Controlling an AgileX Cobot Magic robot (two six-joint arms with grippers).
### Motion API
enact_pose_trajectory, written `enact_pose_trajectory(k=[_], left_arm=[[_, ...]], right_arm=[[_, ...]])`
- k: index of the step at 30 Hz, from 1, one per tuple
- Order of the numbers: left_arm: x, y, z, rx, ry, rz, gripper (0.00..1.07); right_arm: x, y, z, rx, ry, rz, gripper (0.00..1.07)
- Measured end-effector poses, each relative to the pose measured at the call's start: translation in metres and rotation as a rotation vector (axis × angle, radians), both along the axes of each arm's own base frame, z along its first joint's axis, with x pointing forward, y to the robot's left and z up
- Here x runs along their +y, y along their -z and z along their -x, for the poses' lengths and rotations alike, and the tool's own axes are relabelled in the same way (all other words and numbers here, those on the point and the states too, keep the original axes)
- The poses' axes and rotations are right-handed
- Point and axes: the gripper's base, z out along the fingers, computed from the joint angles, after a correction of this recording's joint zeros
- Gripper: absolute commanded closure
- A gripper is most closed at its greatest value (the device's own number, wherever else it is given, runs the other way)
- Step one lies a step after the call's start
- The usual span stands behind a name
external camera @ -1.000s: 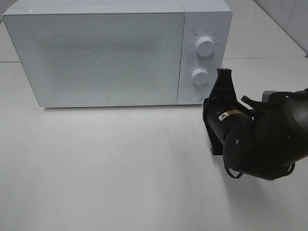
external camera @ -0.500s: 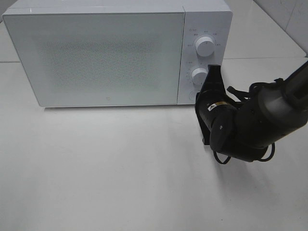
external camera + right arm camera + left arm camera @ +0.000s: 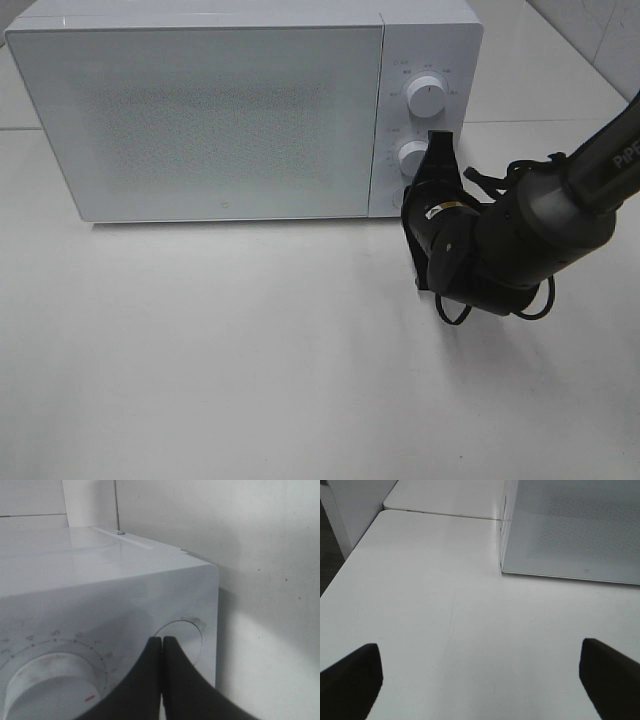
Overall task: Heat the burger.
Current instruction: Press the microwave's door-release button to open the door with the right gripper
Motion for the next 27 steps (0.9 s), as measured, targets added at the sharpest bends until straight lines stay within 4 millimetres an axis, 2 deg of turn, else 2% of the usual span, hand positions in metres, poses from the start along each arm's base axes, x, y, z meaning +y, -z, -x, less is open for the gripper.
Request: enact_pose_trajectory(k=[12, 27], left_arm=[[0.0, 0.0, 0.0, 0.0, 0.0, 0.0, 0.06], [0.0, 0.0, 0.0, 0.0, 0.0, 0.0, 0.06]], right_arm=[[0.005, 0.011, -0.005, 0.033, -0.01, -0.015, 1.07], [0.003, 0.008, -0.017, 0.04, 0.025, -0.048, 1.07]])
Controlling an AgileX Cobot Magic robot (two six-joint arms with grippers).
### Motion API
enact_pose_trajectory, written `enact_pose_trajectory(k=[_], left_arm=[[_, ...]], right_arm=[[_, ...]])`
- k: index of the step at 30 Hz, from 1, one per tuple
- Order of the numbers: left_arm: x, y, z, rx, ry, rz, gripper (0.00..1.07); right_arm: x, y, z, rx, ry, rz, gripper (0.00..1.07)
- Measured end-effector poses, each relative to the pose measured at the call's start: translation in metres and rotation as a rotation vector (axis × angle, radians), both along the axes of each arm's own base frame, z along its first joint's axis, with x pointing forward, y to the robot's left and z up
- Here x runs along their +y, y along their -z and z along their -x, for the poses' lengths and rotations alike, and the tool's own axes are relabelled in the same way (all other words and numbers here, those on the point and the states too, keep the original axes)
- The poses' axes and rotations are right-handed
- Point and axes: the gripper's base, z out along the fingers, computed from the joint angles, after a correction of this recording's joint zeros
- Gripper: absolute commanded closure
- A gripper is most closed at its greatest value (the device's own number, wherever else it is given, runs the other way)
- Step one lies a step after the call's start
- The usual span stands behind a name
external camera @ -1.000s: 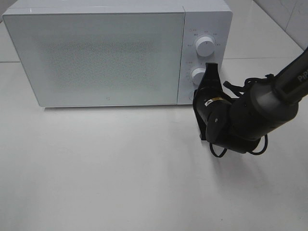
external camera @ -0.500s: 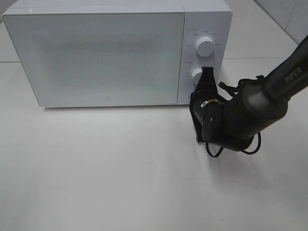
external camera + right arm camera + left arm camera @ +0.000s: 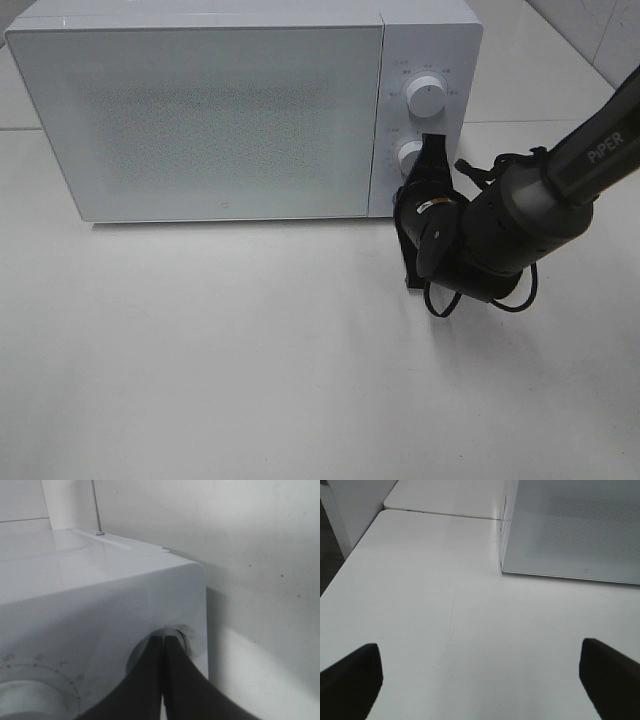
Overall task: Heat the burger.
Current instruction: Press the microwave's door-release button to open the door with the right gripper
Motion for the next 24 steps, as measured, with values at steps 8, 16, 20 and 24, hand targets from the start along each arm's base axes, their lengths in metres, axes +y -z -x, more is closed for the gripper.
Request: enact_pose_trajectory(k=[8, 16, 20, 24], left_arm=[[0.0, 0.0, 0.0, 0.0, 0.0, 0.0, 0.06], [0.0, 0.0, 0.0, 0.0, 0.0, 0.0, 0.06], [0.0, 0.0, 0.0, 0.0, 0.0, 0.0, 0.06], [0.0, 0.0, 0.0, 0.0, 0.0, 0.0, 0.06]], right_arm=[[0.002, -0.002, -0.005, -0.013, 0.022, -0.012, 1.07], [0.005, 0.004, -0.01, -0.042, 0.039, 0.015, 1.07], [0.006, 0.006, -0.01, -0.05, 0.04, 0.022, 1.07], [0.006, 0.006, -0.01, -0.048, 0.038, 0.023, 1.07]])
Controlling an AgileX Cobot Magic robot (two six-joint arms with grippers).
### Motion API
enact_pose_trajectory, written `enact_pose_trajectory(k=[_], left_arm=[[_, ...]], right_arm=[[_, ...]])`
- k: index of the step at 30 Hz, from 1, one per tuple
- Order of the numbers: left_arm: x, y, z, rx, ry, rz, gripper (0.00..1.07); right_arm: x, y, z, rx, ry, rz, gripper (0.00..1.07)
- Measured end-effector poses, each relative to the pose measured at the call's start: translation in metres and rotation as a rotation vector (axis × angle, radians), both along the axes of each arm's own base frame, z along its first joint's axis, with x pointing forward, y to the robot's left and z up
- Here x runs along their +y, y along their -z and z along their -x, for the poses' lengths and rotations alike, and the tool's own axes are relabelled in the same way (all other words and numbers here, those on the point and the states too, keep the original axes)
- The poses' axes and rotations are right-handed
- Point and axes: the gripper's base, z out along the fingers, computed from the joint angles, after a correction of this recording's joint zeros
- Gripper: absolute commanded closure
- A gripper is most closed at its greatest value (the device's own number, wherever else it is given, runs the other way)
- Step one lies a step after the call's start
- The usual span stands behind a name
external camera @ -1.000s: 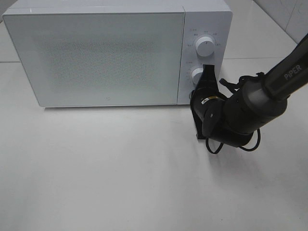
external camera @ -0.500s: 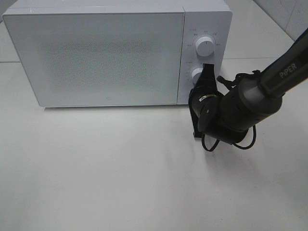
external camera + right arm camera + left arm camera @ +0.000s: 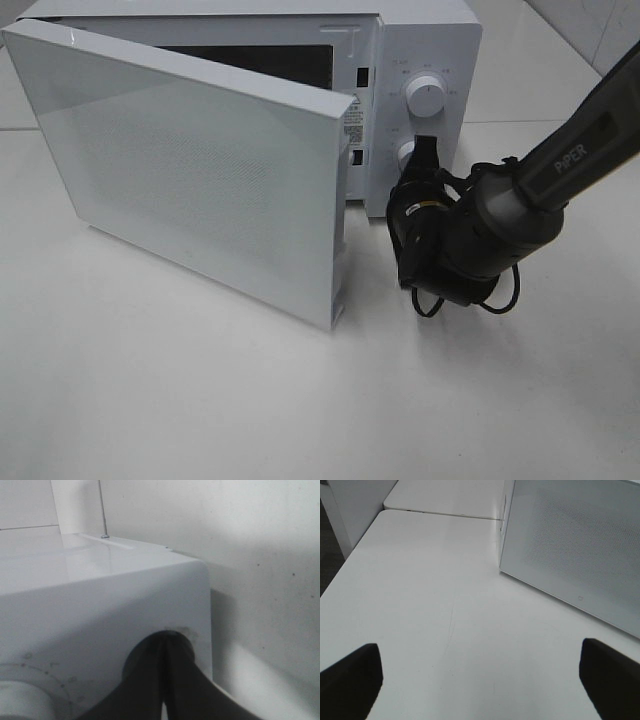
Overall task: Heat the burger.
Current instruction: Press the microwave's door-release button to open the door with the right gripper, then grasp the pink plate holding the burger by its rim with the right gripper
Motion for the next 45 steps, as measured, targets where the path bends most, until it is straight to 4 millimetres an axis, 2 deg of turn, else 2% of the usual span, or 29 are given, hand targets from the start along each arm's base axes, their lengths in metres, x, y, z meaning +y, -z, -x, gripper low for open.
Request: enact_pose_trajectory(k=[16, 26, 34, 36, 37, 39, 40, 41, 43, 44, 45], left_arm=[[0.0, 0.0, 0.0, 0.0, 0.0, 0.0, 0.06], [0.0, 0.0, 0.0, 0.0, 0.0, 0.0, 0.06], [0.0, 0.0, 0.0, 0.0, 0.0, 0.0, 0.06], [0.0, 0.0, 0.0, 0.0, 0.0, 0.0, 0.06], [0.0, 0.0, 0.0, 0.0, 0.0, 0.0, 0.06], [0.0, 0.0, 0.0, 0.0, 0.0, 0.0, 0.06], [0.0, 0.0, 0.0, 0.0, 0.0, 0.0, 0.06], [0.0, 0.0, 0.0, 0.0, 0.0, 0.0, 0.06], [0.0, 0.0, 0.0, 0.0, 0.0, 0.0, 0.06], [0.0, 0.0, 0.0, 0.0, 0.0, 0.0, 0.06], [0.0, 0.0, 0.0, 0.0, 0.0, 0.0, 0.06]], right_arm=[[-0.008, -0.015, 0.009, 0.058, -0.077, -0.005, 1.07], [-0.01, -0.032, 0.022, 0.14, -0.203, 0.085, 1.07], [-0.008, -0.045, 0.042, 0.265, -0.466, 0.278, 1.07], [-0.005, -0.059, 0.051, 0.283, -0.64, 0.403, 1.06], [-0.005, -0.059, 0.051, 0.283, -0.64, 0.403, 1.06], [-0.003, -0.07, 0.058, 0.285, -0.791, 0.503, 1.06], [-0.003, -0.07, 0.058, 0.285, -0.791, 0.503, 1.06], [0.0, -0.075, 0.063, 0.29, -0.894, 0.557, 1.06], [0.0, -0.078, 0.066, 0.289, -0.949, 0.589, 1.05], [0.002, -0.083, 0.071, 0.284, -1.049, 0.643, 1.04], [0.002, -0.083, 0.071, 0.284, -1.049, 0.643, 1.04]])
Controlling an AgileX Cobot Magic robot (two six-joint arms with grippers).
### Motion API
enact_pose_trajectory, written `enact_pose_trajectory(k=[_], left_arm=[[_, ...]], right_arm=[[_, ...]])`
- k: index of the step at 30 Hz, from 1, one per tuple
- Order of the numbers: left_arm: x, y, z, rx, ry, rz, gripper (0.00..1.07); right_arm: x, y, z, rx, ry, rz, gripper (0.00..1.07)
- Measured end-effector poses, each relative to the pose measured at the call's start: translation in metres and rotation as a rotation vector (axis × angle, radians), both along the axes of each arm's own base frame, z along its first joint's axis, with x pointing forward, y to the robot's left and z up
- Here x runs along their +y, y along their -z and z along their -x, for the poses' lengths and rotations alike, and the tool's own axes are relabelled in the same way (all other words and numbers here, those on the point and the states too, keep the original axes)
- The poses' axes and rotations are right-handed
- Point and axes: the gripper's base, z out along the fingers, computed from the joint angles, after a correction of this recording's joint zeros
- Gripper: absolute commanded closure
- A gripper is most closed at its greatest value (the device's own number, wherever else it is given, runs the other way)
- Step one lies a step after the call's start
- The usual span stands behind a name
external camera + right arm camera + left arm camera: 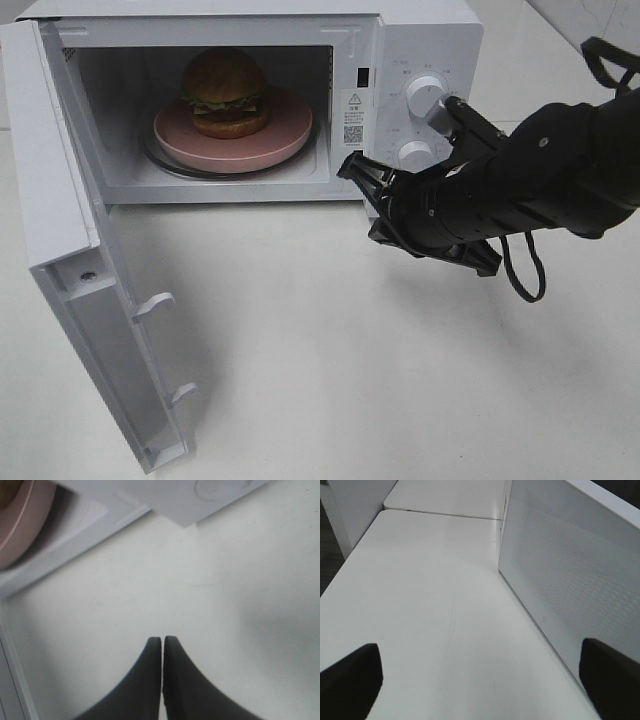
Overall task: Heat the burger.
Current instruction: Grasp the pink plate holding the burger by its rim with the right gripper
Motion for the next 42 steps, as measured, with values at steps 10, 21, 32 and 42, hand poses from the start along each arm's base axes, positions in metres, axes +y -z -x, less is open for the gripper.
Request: enact_pose_trajectory(k=[10, 21, 32, 42], left_arm=[[0.0, 0.0, 0.0, 0.0, 0.0, 0.0, 0.06], [0.0, 0.0, 0.0, 0.0, 0.0, 0.0, 0.06], [0.0, 0.0, 0.0, 0.0, 0.0, 0.0, 0.06], [0.0, 0.0, 0.0, 0.0, 0.0, 0.0, 0.06]], right_arm=[[0.002, -0.023, 0.033, 0.046, -0.521, 0.158, 1.03], [-0.022, -0.052, 0.058, 0.002, -0.907, 0.472, 1.03], [-0.037, -0.069, 0.069, -0.199, -1.483, 0.8, 1.02], [-0.037, -0.069, 0.067, -0.401, -1.872, 0.978, 0.97]])
